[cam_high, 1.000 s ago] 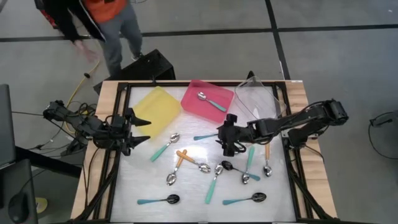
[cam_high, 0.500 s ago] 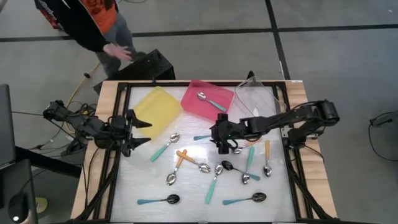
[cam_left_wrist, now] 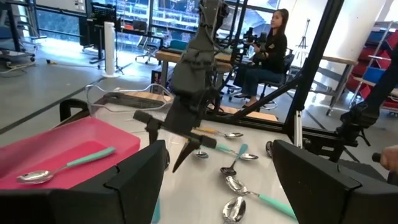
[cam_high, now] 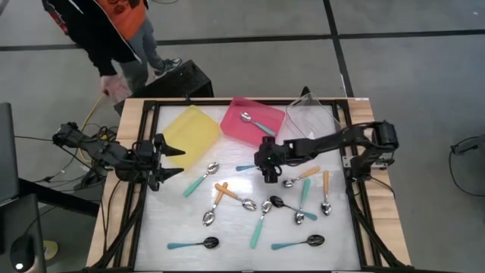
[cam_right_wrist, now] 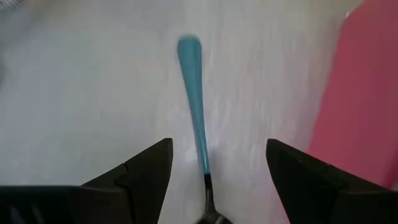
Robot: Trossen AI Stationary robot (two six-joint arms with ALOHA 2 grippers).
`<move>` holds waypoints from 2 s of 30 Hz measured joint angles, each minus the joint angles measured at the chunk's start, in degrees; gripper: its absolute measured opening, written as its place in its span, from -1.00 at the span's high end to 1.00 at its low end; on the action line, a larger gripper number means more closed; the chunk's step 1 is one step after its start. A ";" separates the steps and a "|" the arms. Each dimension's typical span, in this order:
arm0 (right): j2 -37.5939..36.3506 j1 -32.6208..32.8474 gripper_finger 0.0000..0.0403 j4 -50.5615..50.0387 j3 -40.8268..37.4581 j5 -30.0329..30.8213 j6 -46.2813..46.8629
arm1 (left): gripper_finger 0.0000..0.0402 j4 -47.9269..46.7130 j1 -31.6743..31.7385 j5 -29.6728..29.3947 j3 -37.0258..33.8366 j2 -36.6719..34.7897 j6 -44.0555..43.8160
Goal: Sort silverware by color (type)
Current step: Put the blue spoon into the transparent bin
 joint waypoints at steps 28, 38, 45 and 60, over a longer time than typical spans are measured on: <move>5.49 -5.51 -0.36 -1.39 0.00 -8.34 -1.61 | -0.40 -0.55 -0.01 -0.16 0.00 0.00 -0.06; 6.17 -5.26 -0.28 -1.24 0.04 -8.23 -1.53 | -0.40 -0.92 -0.01 -0.15 0.00 -0.02 -0.07; 8.24 -4.37 -0.02 -0.82 0.28 -7.80 -0.79 | -0.40 -1.42 0.01 -0.15 0.00 0.00 -0.19; 7.84 -3.72 0.85 -1.56 0.11 -7.03 3.16 | -0.40 -1.42 0.00 -0.10 0.00 0.00 -0.93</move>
